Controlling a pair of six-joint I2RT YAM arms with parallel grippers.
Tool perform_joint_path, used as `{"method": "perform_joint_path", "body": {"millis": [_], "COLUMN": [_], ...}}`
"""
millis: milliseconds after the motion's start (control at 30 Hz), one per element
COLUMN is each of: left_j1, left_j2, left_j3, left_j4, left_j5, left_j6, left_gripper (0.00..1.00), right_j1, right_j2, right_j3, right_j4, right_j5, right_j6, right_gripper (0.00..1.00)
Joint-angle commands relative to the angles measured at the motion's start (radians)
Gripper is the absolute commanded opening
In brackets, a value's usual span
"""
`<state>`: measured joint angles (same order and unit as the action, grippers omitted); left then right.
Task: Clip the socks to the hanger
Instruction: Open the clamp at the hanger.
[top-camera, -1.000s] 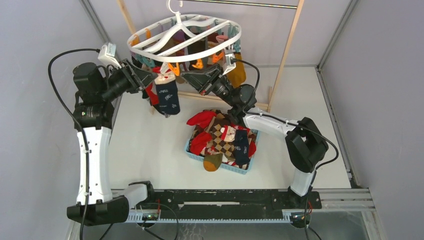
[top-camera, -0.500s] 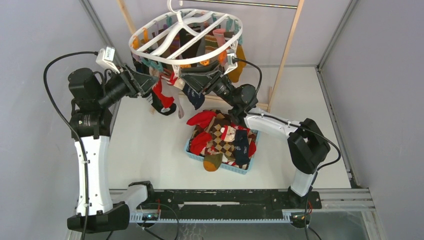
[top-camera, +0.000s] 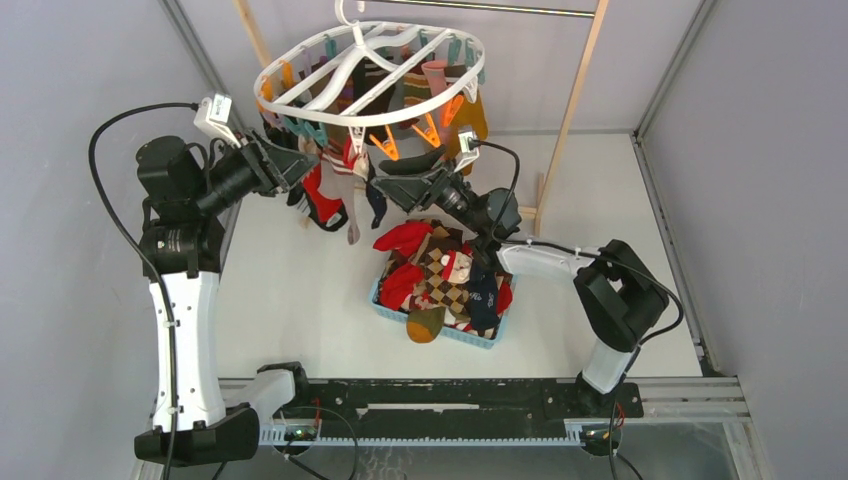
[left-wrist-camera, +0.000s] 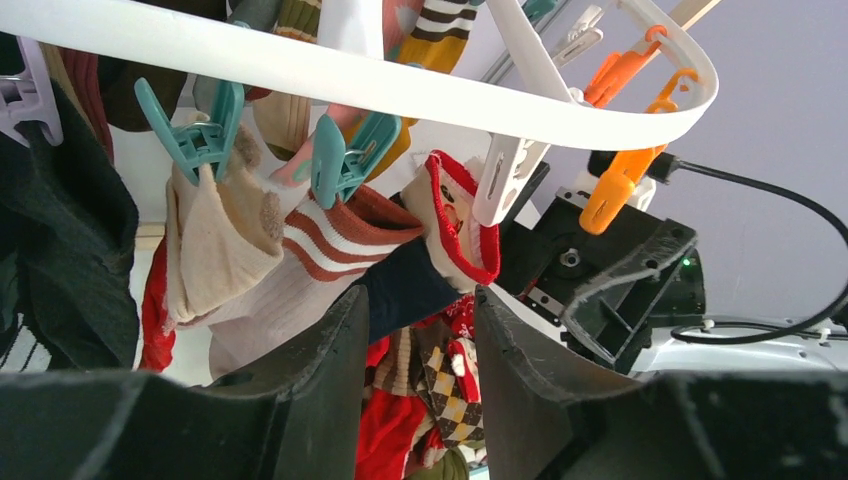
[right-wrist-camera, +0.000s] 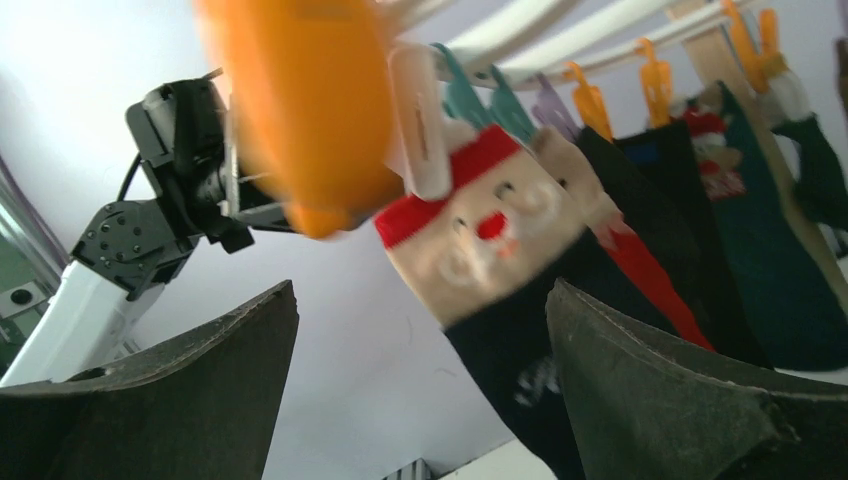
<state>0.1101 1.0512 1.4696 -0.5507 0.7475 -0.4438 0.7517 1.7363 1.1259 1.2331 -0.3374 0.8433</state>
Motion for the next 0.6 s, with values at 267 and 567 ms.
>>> {"method": "perform_joint_path", "body": {"millis": [267, 567], "left_j1": [0.009, 0.009], "left_j2": [-0.001, -0.002], "left_j3": [0.024, 0.031], "left_j4": [0.012, 0.012], "left_j5": [0.030, 0.030], "left_j6": [0.008, 0.008], "left_gripper": [0.46, 0.45], "right_j1": [-0.084, -0.074], "right_j2": [0.017, 0.097], "right_j3": [0.094, 0.203], "right_j4": [0.188, 0.209], "right_j5": [-0.131, -0.136], "right_j6": [0.152, 0.183], "right_gripper": [1.00, 0.99]}}
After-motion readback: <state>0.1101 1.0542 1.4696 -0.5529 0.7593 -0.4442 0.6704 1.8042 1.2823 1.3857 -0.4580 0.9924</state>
